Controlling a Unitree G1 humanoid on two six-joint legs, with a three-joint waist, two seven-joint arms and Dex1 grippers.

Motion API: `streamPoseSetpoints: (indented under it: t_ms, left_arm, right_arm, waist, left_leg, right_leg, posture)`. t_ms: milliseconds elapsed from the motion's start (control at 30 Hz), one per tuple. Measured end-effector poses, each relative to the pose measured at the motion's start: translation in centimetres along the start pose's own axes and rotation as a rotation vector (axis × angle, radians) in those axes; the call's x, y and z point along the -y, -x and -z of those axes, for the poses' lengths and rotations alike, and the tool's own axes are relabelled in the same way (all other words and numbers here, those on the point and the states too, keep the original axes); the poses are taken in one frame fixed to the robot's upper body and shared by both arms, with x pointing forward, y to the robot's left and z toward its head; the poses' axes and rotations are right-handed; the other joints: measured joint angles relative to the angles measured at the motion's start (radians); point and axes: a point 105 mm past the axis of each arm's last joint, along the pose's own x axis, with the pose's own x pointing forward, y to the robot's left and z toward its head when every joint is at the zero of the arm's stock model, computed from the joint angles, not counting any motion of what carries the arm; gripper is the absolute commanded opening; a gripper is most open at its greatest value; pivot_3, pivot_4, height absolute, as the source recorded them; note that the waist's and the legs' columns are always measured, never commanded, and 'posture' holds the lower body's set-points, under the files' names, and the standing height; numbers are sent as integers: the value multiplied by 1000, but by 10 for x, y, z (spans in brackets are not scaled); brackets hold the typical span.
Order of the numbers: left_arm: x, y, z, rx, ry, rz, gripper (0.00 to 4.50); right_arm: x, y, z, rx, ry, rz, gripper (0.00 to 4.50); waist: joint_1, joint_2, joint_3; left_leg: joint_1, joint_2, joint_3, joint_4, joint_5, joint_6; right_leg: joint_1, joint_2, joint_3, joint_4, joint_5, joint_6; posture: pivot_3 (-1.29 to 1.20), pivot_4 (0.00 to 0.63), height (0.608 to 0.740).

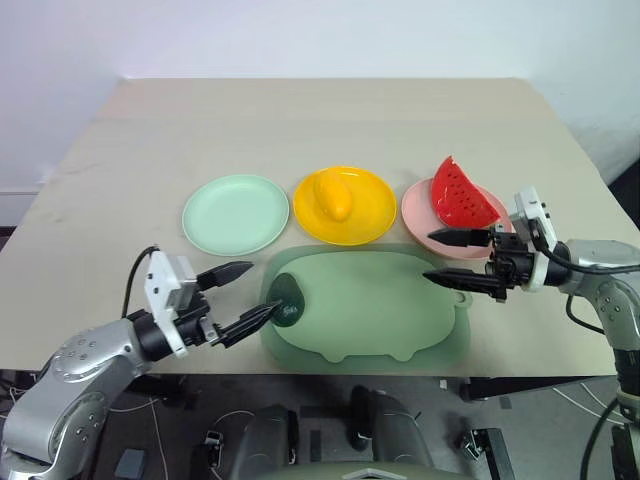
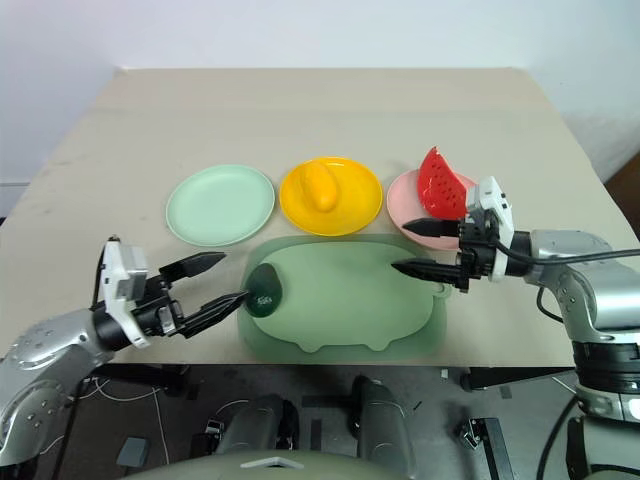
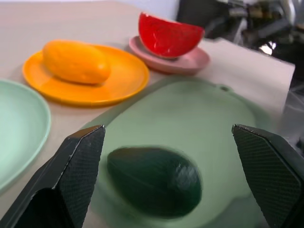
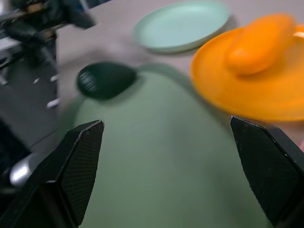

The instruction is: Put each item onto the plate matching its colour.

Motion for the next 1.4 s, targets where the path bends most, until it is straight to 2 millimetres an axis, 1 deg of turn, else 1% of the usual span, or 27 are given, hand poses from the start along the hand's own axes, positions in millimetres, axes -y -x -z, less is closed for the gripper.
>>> streamPoseSetpoints:
  t_ms: [100, 167, 367, 633, 833, 867, 900, 967, 1033, 1067, 1167, 1300, 1400]
  left_arm:
    - [4, -12, 10, -41, 62, -80, 4500]
    - [6, -18, 15, -70, 86, -115, 4500]
    - [9, -36, 24, -143, 99, -202, 4500]
    - [8, -48, 44, -261, 64, -291, 4500]
    - [0, -51, 61, -335, 69, -327, 4500]
    - [-1, -51, 61, -337, 68, -328, 4500]
    - [-1, -52, 61, -335, 66, -327, 4316]
    - [-2, -53, 61, -333, 67, -324, 3913]
    - [-2, -55, 62, -329, 70, -318, 3245]
    - [-2, -56, 61, -324, 66, -315, 3140]
    - [-1, -60, 59, -290, 78, -292, 3150]
    - [1, -65, 49, -228, 73, -236, 3150]
    - [-9, -66, 34, -178, 44, -228, 3150]
  right_arm:
    - [-8, 3, 7, 2, 26, -26, 4462]
    - [-9, 3, 12, 0, 15, -24, 4462]
    - [-17, -6, 4, 42, 39, -35, 4462]
    - [-23, -11, 7, 68, 10, 5, 4462]
    - [-22, -12, 7, 79, 1, 37, 4462]
    - [-22, -12, 6, 80, 4, 40, 4462]
    - [-22, -12, 6, 82, 5, 42, 4491]
    - [-21, -12, 5, 83, 5, 53, 4500]
    - [-20, -12, 5, 84, 6, 63, 4500]
    - [-20, -12, 5, 84, 7, 67, 4500]
    - [-19, -12, 5, 86, 11, 76, 4500]
    - [-18, -13, 4, 94, 13, 89, 4500]
    - [-17, -14, 3, 101, 17, 93, 4500]
  waist:
    - [4, 0, 0]
    - [4, 0, 0]
    - [4, -1, 0]
    - [6, -1, 0]
    - [5, -1, 0]
    - [6, -1, 0]
    - [6, -1, 0]
    - [6, -1, 0]
    - [6, -1, 0]
    - [6, -1, 0]
    - [6, -1, 0]
    - [6, -1, 0]
    - [6, -1, 0]
  left_leg:
    - [0, 0, 0, 0, 0, 0]
    - [0, -1, 0, 0, 0, 0]
    - [1, -1, 0, 0, 0, -1]
    - [0, -2, 0, 1, 0, -1]
    - [0, -2, 0, 1, 0, -1]
    - [0, -2, -1, 1, 0, -1]
    - [0, -2, -1, 1, 0, -1]
    - [0, -2, 0, 1, 0, -1]
    - [0, -2, 0, 1, 0, -1]
    - [0, -2, 0, 1, 0, -1]
    - [0, -2, 0, 1, 0, -1]
    - [0, -2, -1, 1, 0, 0]
    - [0, -2, -1, 1, 0, 0]
  right_leg:
    - [0, 0, 0, 0, 0, 0]
    - [0, 1, 1, 1, 0, 0]
    - [1, 1, 1, 1, 0, 0]
    - [1, 0, 1, 1, 0, 0]
    - [1, 1, 1, 1, 0, 0]
    - [0, 1, 1, 1, 0, 0]
    - [1, 1, 1, 1, 0, 0]
    - [1, 1, 1, 1, 0, 0]
    - [1, 1, 1, 1, 0, 0]
    - [0, 1, 1, 1, 0, 0]
    - [0, 1, 1, 1, 0, 0]
    - [0, 1, 1, 1, 0, 0]
    - [0, 1, 1, 1, 0, 0]
  posture:
    - [0, 150, 733]
    - [0, 150, 733]
    - [0, 150, 733]
    - [0, 150, 733]
    - [0, 150, 733]
    - [0, 150, 733]
    - [0, 150, 733]
    - [0, 150, 733]
    - [0, 150, 733]
    - [0, 150, 733]
    - [0, 150, 733]
    - [0, 150, 733]
    - [0, 150, 733]
